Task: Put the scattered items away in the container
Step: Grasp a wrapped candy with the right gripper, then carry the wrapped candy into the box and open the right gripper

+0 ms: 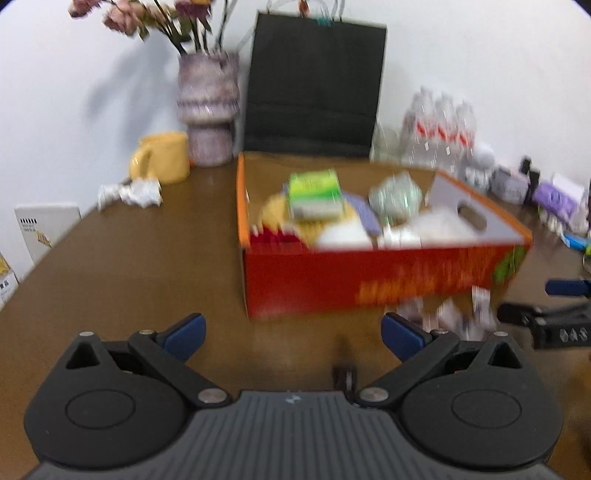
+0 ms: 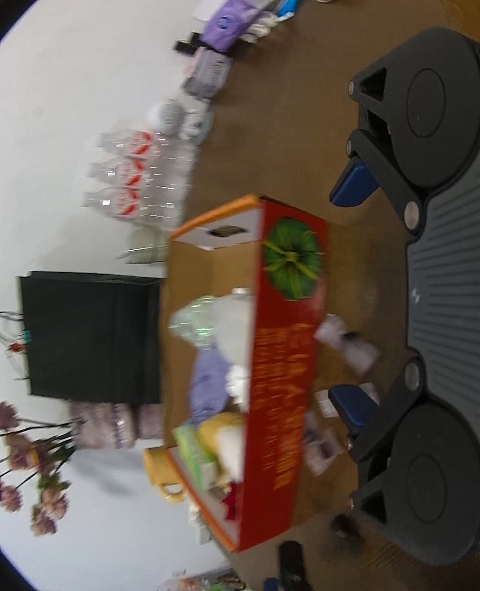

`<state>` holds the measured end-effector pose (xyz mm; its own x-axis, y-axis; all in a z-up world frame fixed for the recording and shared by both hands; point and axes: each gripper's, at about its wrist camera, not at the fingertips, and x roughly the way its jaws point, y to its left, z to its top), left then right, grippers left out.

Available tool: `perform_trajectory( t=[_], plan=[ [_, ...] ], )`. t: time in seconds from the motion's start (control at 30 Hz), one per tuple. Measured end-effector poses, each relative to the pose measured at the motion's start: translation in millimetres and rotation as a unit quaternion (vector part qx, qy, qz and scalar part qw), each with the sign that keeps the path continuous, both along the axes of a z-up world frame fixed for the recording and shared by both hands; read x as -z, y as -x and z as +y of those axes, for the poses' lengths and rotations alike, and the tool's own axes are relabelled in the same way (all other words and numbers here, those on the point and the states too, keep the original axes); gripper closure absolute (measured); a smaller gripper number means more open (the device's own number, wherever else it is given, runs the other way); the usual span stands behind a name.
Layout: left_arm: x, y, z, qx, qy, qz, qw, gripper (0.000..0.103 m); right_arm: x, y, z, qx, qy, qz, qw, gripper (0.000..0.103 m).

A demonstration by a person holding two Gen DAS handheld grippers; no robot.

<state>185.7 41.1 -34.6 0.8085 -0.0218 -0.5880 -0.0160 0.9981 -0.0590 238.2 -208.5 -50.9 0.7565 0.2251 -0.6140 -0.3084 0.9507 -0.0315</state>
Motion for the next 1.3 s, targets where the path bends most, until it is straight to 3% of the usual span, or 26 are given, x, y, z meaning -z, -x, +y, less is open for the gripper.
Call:
perform_trajectory(
  t=[0.07, 0.2, 0.3, 0.33, 0.37, 0.4, 0.43, 0.47, 0.53, 1.07, 1.3],
  plan=[
    [7, 2, -3, 0.005, -0.007, 0.010, 0.9999, 0.002, 9, -3, 4, 0.004, -0.001, 0.011, 1.000, 0.009],
    [15, 3, -8, 0.011, -0.012, 0.023, 0.9996, 0.014, 12, -5, 11, 0.008, -0.002, 0.012, 1.000, 0.010],
    [19, 4, -10, 0.020, -0.009, 0.031, 0.9993, 0.039, 12, -9, 14, 0.009, -0.009, 0.012, 1.000, 0.018],
    [21, 4, -12, 0.022, -0.012, 0.034, 0.9991, 0.049, 13, -11, 16, 0.010, -0.007, 0.015, 1.000, 0.027],
    [21, 6, -15, 0.021, -0.026, 0.028, 0.9990, 0.066, 14, -13, 17, 0.008, -0.006, 0.020, 1.000, 0.036],
    [22, 7, -16, 0.025, -0.031, 0.024, 0.9989, 0.074, 17, -14, 18, 0.005, -0.005, 0.027, 1.000, 0.039],
    [22, 7, -16, 0.028, -0.030, 0.022, 0.9989, 0.086, 18, -14, 18, 0.000, -0.012, 0.028, 1.000, 0.049],
    [22, 6, -15, 0.030, -0.026, 0.021, 0.9990, 0.087, 18, -13, 17, -0.006, -0.016, 0.028, 0.999, 0.065],
    [22, 5, -15, 0.032, -0.022, 0.018, 0.9991, 0.087, 16, -9, 18, -0.019, -0.020, 0.024, 0.999, 0.085],
    [21, -1, -9, 0.024, 0.002, 0.006, 0.9997, 0.088, 13, 3, 10, -0.020, -0.043, 0.005, 0.999, 0.086],
    [-1, 8, -6, 0.027, 0.021, -0.031, 0.9989, 0.088, 2, 16, 3, -0.024, -0.061, -0.009, 0.998, 0.086]
  ],
)
